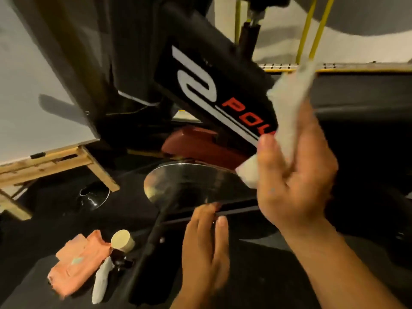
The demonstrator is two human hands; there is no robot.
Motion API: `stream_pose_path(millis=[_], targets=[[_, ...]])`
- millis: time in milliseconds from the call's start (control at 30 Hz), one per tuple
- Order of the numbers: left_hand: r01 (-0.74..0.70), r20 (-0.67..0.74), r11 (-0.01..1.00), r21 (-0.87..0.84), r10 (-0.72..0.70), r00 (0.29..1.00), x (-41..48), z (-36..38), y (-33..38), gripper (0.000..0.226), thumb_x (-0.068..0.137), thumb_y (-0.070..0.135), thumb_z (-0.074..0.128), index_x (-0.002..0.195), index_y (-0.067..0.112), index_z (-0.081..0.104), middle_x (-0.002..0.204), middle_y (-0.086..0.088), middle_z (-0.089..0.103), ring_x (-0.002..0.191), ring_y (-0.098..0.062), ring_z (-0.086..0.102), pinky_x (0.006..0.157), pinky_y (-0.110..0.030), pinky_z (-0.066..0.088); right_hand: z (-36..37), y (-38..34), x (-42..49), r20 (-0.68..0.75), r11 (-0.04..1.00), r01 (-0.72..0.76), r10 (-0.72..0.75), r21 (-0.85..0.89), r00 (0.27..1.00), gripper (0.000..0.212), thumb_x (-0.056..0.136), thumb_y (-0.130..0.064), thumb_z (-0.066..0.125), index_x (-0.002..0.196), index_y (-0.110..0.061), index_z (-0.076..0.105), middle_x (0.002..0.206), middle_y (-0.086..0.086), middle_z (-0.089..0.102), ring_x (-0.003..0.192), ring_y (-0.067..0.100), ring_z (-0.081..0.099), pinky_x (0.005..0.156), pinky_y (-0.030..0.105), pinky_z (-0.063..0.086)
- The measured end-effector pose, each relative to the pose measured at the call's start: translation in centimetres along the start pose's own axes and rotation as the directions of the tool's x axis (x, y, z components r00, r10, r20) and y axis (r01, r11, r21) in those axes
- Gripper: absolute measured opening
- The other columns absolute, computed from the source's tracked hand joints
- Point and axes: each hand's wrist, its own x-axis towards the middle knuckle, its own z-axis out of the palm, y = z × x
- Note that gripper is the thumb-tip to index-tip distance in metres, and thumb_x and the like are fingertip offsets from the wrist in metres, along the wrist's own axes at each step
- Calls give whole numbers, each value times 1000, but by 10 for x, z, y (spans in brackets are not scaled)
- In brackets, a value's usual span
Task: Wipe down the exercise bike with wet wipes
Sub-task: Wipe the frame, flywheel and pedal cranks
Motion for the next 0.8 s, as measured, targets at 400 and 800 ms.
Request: stream_pose_path(millis=[400,800], targets=[[-15,-28,999,-51,14,1000,55,-23,-3,53,103,41,37,153,25,29,162,13,17,148,2,10,123,-28,11,91,-11,84,720,230,779,-298,-583,627,76,96,-52,32,155,-8,12,162,15,6,150,31,5,120,52,-1],[-136,231,882,451,32,972,78,-25,4,66,104,42,35,157,29,-2,159,7,-27,140,-9,-30,122,-44,-7,55,-6,107,800,83,868,-353,-490,485,76,97,-56,13,155,-8,5,162,18,-6,150,34,-5,120,51,-3]])
